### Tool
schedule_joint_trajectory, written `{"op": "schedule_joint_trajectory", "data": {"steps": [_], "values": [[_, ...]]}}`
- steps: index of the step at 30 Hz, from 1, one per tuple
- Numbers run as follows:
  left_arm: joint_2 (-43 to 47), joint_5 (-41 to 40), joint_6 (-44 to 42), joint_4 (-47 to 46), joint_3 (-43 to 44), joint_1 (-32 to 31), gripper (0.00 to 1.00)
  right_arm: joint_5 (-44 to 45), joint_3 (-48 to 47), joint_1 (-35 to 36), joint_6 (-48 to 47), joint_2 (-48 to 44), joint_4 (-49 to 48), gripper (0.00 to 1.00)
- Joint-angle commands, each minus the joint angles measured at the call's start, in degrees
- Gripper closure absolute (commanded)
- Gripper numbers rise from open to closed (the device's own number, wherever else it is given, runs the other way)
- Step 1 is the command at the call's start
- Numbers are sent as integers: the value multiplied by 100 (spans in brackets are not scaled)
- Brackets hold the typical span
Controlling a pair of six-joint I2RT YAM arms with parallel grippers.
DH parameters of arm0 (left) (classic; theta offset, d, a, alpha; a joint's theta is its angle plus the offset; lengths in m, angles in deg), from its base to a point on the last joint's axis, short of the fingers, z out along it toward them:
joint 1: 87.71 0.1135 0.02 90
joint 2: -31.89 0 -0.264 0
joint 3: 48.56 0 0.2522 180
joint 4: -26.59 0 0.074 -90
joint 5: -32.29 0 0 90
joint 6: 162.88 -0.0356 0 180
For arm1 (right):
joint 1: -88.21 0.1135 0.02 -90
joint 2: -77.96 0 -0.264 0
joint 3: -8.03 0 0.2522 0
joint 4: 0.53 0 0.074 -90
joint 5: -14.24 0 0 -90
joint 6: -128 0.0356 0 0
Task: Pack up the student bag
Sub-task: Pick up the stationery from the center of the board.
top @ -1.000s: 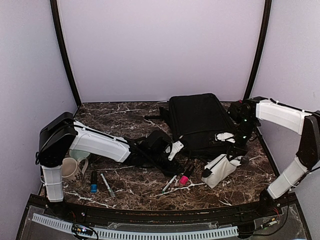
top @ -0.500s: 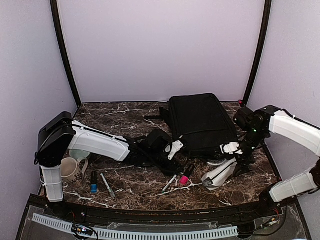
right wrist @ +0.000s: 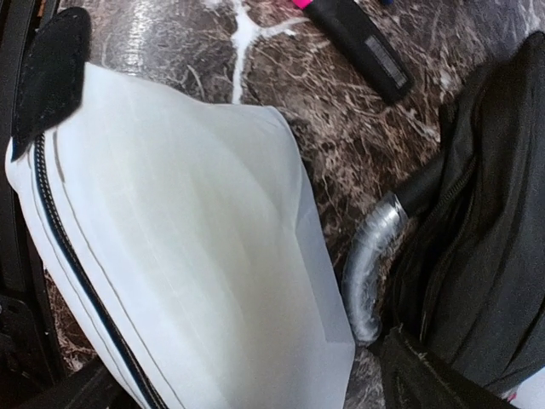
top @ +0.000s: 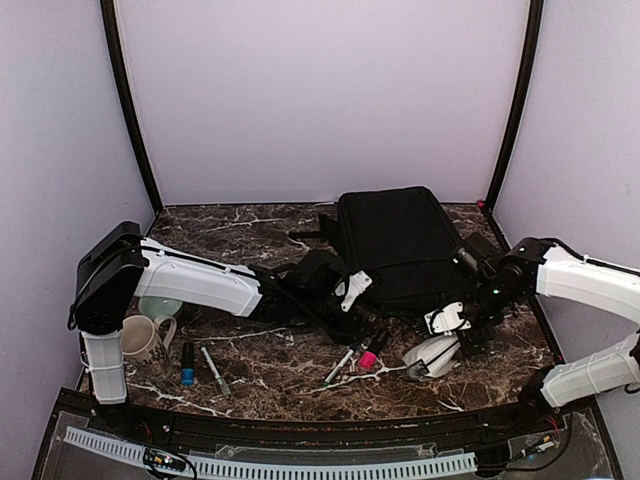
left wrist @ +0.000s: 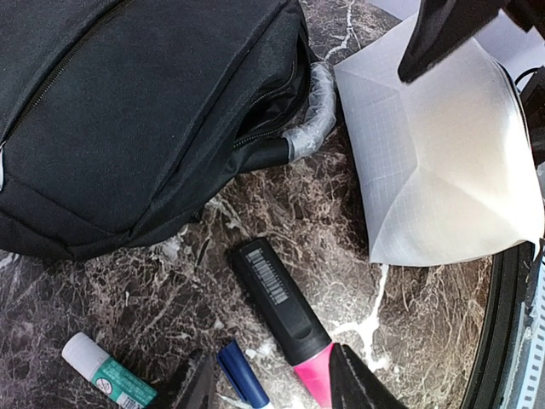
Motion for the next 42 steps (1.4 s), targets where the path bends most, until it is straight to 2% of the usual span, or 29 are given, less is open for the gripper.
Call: {"op": "schedule_joint_trajectory", "data": {"steps": [1,10,14,20,25,31,38,42], "values": [[43,-7,10,173,137,-5,52,80,161,292,94,202,-354,12],[30,-164,-222,169,318,-5,52,123,310,561,295,566,-447,39],[-16,-267,-788,310,593,-5,52,20,215,526,555,625,-331,68],[-319,-794,-2002,487,1270,2,50,-79,-31,293,830,385,123,87],[-835,-866,-2555,748,2044,3,50,-487,-294,-434,779,-39,656,92],[-1170,-737,-2930,770,2498,2,49,-764,-482,-1564,509,-405,1106,100],[-1640,-555,-3127,768,2970,-4,47,-1124,-564,-2695,198,-511,1349,100],[-1990,-621,-3364,801,3310,-3,46,-1344,-699,-3084,169,-498,1397,100]]}}
